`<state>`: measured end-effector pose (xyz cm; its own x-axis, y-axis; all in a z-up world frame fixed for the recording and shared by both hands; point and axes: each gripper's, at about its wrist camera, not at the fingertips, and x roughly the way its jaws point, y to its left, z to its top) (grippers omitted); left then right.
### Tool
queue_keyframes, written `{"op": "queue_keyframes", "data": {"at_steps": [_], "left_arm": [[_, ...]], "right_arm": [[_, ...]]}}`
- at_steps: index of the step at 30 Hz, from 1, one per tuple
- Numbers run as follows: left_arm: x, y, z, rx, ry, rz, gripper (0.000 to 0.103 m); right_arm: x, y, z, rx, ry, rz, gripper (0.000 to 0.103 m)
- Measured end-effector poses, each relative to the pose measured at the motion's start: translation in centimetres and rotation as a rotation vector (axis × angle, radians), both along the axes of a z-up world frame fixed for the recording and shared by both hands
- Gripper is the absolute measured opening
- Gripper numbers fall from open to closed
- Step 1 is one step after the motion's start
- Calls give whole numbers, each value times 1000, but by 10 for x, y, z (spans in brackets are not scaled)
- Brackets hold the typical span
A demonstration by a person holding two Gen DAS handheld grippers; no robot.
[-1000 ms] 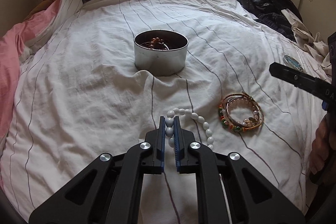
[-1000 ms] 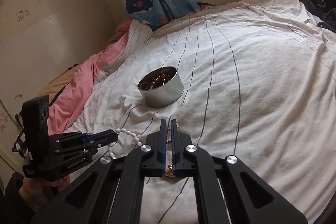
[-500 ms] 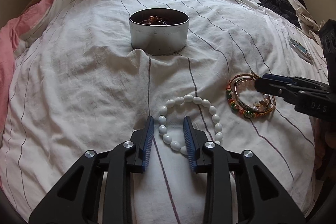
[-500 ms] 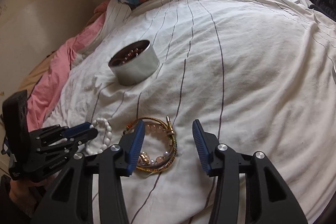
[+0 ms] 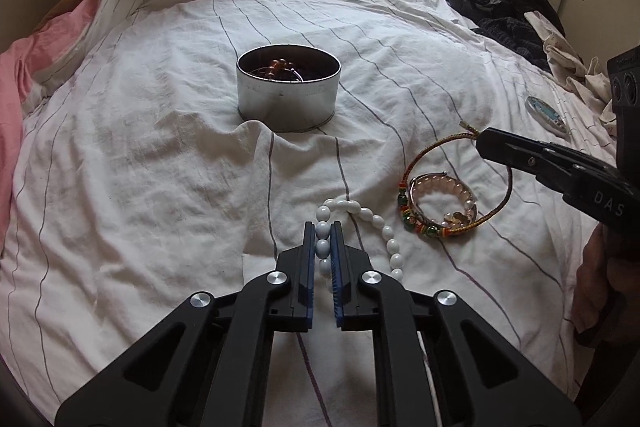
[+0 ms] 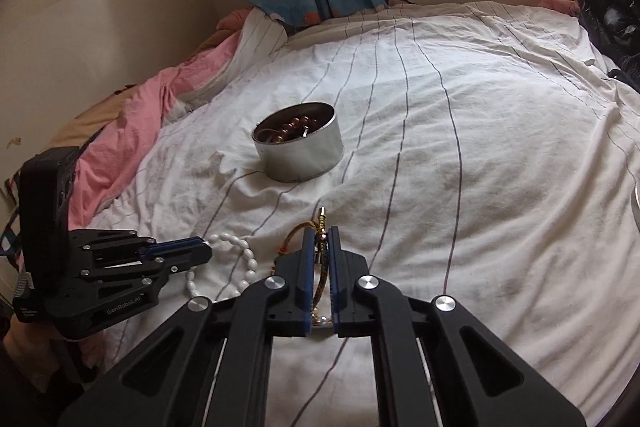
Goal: Organize jewelry
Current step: 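Carry both bracelets over the silver tin and open both tools to drop them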
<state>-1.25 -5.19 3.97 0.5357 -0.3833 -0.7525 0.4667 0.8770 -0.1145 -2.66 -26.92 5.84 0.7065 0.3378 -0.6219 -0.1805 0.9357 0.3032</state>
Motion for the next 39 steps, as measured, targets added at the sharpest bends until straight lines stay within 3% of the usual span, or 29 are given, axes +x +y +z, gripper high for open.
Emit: {"op": "queue_keyframes", "data": {"at_steps": [4, 11, 17, 27, 31, 34, 37, 39], "left_arm": [[-2, 8, 9, -38, -14, 9, 7], [-2, 10, 20, -65, -37, 4, 7], [5, 10, 51, -105, -90, 7, 7], [73, -12, 93, -234, -142, -13, 7], [119, -20, 76, -248, -107, 44, 7], [160, -23, 35, -149, 15, 119, 8], [167, -13, 22, -119, 36, 148, 22], [162, -3, 26, -129, 10, 160, 41]], "right_arm": [[-3, -5, 9, 103, -37, 29, 6], [-4, -8, 15, 192, -51, 49, 6], [7, -12, 28, 241, -57, 48, 6], [40, -15, 42, 245, -68, 40, 6], [53, -21, 43, 251, -68, 22, 6], [66, -24, 44, 258, -66, 13, 6], [78, -22, 48, 260, -70, 19, 6], [86, -18, 51, 262, -77, 29, 6]]}}
